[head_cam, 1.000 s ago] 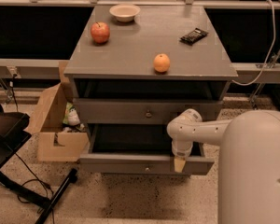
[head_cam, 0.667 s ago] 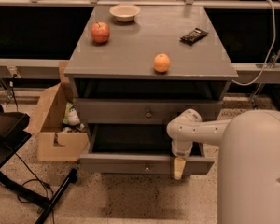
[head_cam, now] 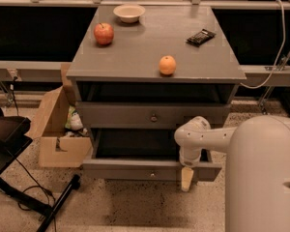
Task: Open middle drawer
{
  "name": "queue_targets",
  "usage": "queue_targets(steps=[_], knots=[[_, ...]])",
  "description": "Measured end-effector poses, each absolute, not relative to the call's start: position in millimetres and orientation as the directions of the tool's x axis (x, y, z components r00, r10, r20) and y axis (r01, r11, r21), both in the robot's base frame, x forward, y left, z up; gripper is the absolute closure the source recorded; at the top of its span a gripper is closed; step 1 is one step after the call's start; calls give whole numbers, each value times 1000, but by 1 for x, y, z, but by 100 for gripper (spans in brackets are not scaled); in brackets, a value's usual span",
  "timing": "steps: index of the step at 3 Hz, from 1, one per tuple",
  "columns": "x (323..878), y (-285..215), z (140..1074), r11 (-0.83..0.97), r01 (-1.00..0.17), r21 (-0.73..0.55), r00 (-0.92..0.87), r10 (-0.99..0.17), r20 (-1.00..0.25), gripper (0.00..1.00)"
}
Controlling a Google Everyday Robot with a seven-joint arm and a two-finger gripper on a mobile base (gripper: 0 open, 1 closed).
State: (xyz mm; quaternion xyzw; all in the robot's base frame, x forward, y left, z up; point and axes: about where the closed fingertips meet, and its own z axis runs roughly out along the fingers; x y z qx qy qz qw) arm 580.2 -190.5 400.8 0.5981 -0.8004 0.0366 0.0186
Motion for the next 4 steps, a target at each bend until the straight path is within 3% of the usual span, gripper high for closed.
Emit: queue_targets(steps=[2,4], knots=[[496,-180,393,352,-928,119,-347,-936,58,41],[496,-180,394,352,-928,119,-347,-936,58,88]])
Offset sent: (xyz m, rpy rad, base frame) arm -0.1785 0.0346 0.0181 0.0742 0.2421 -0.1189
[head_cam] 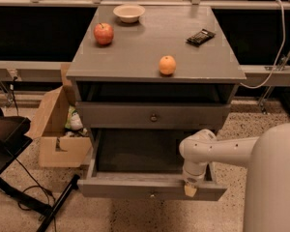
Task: Open middle drawer
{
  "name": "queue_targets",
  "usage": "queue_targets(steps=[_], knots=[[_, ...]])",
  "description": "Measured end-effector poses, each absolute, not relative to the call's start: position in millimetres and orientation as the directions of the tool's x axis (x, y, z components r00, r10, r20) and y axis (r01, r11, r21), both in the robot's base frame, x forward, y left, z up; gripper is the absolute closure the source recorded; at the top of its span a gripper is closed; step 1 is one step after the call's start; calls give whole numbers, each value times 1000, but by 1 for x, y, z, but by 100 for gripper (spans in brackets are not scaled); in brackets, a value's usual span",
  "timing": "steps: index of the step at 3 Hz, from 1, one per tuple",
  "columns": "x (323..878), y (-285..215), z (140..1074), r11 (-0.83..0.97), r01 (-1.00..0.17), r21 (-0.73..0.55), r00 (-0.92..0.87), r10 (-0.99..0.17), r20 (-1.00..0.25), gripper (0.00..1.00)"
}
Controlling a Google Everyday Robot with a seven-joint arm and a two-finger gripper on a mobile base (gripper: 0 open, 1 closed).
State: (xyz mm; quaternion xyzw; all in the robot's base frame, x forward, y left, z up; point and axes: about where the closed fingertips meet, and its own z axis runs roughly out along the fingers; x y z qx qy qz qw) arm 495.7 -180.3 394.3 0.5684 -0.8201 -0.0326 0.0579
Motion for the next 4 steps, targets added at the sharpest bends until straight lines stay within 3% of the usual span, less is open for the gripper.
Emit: queue_targets(steps=[1,3,4], knots=[[482,-175,403,355,-928,115,-348,-935,70,100],[472,-170,407,367,-923,113,-360,-930,75,100],[472,-170,407,367,-923,113,-360,-930,75,84]])
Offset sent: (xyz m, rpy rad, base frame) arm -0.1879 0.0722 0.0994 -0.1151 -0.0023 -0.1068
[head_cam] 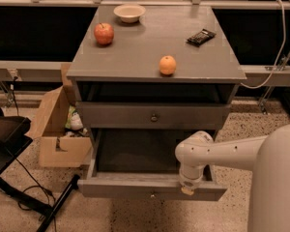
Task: Open middle drawer
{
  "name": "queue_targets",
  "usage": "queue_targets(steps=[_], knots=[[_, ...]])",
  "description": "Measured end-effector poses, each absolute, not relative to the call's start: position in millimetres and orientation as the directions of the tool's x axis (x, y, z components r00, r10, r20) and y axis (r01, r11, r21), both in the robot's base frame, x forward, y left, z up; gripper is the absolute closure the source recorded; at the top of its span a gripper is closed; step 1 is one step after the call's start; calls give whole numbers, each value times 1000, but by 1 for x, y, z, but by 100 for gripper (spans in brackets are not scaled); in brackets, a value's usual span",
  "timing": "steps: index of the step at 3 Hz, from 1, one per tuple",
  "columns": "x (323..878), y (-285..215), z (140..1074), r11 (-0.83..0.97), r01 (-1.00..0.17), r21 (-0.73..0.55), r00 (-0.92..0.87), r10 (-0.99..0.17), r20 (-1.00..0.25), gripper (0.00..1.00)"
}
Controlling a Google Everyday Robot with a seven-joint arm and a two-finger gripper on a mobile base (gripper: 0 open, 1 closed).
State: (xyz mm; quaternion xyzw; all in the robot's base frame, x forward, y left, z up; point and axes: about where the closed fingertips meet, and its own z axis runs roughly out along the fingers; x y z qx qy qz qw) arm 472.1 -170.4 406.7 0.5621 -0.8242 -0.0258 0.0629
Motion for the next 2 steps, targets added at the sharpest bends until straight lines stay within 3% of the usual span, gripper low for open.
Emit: queue_targets(steps=[2], knots=[[471,-171,406,367,-923,115,-360,-930,76,38]])
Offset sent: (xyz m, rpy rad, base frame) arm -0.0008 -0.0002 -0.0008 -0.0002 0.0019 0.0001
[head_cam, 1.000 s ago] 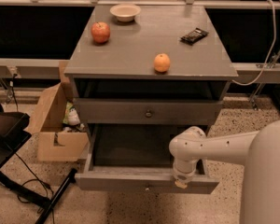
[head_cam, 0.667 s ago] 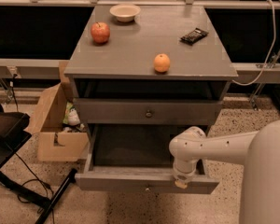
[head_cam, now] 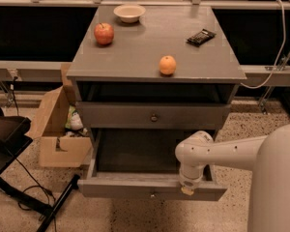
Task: Open middle drawer
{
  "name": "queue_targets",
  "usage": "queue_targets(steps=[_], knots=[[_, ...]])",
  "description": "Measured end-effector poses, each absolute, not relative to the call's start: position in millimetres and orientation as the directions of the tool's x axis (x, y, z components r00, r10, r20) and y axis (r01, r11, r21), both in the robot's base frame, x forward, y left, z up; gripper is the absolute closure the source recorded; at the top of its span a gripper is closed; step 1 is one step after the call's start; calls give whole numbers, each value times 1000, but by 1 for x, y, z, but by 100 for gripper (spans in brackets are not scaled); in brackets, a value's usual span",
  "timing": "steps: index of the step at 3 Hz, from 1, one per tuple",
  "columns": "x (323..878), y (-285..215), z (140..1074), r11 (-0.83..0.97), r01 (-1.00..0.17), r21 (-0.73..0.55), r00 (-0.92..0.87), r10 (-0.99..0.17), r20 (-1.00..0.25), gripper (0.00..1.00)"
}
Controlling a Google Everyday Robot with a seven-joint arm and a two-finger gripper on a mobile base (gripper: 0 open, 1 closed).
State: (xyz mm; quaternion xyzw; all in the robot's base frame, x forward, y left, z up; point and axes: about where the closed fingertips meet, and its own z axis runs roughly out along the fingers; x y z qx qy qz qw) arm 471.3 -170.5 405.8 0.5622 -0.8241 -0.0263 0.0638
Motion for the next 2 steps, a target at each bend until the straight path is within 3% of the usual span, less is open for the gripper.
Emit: queue_targets(steps=[1,2], knots=[[471,-171,406,367,-923,115,-360,-930,76,15],[471,-171,406,367,-923,115,-360,-930,76,0]])
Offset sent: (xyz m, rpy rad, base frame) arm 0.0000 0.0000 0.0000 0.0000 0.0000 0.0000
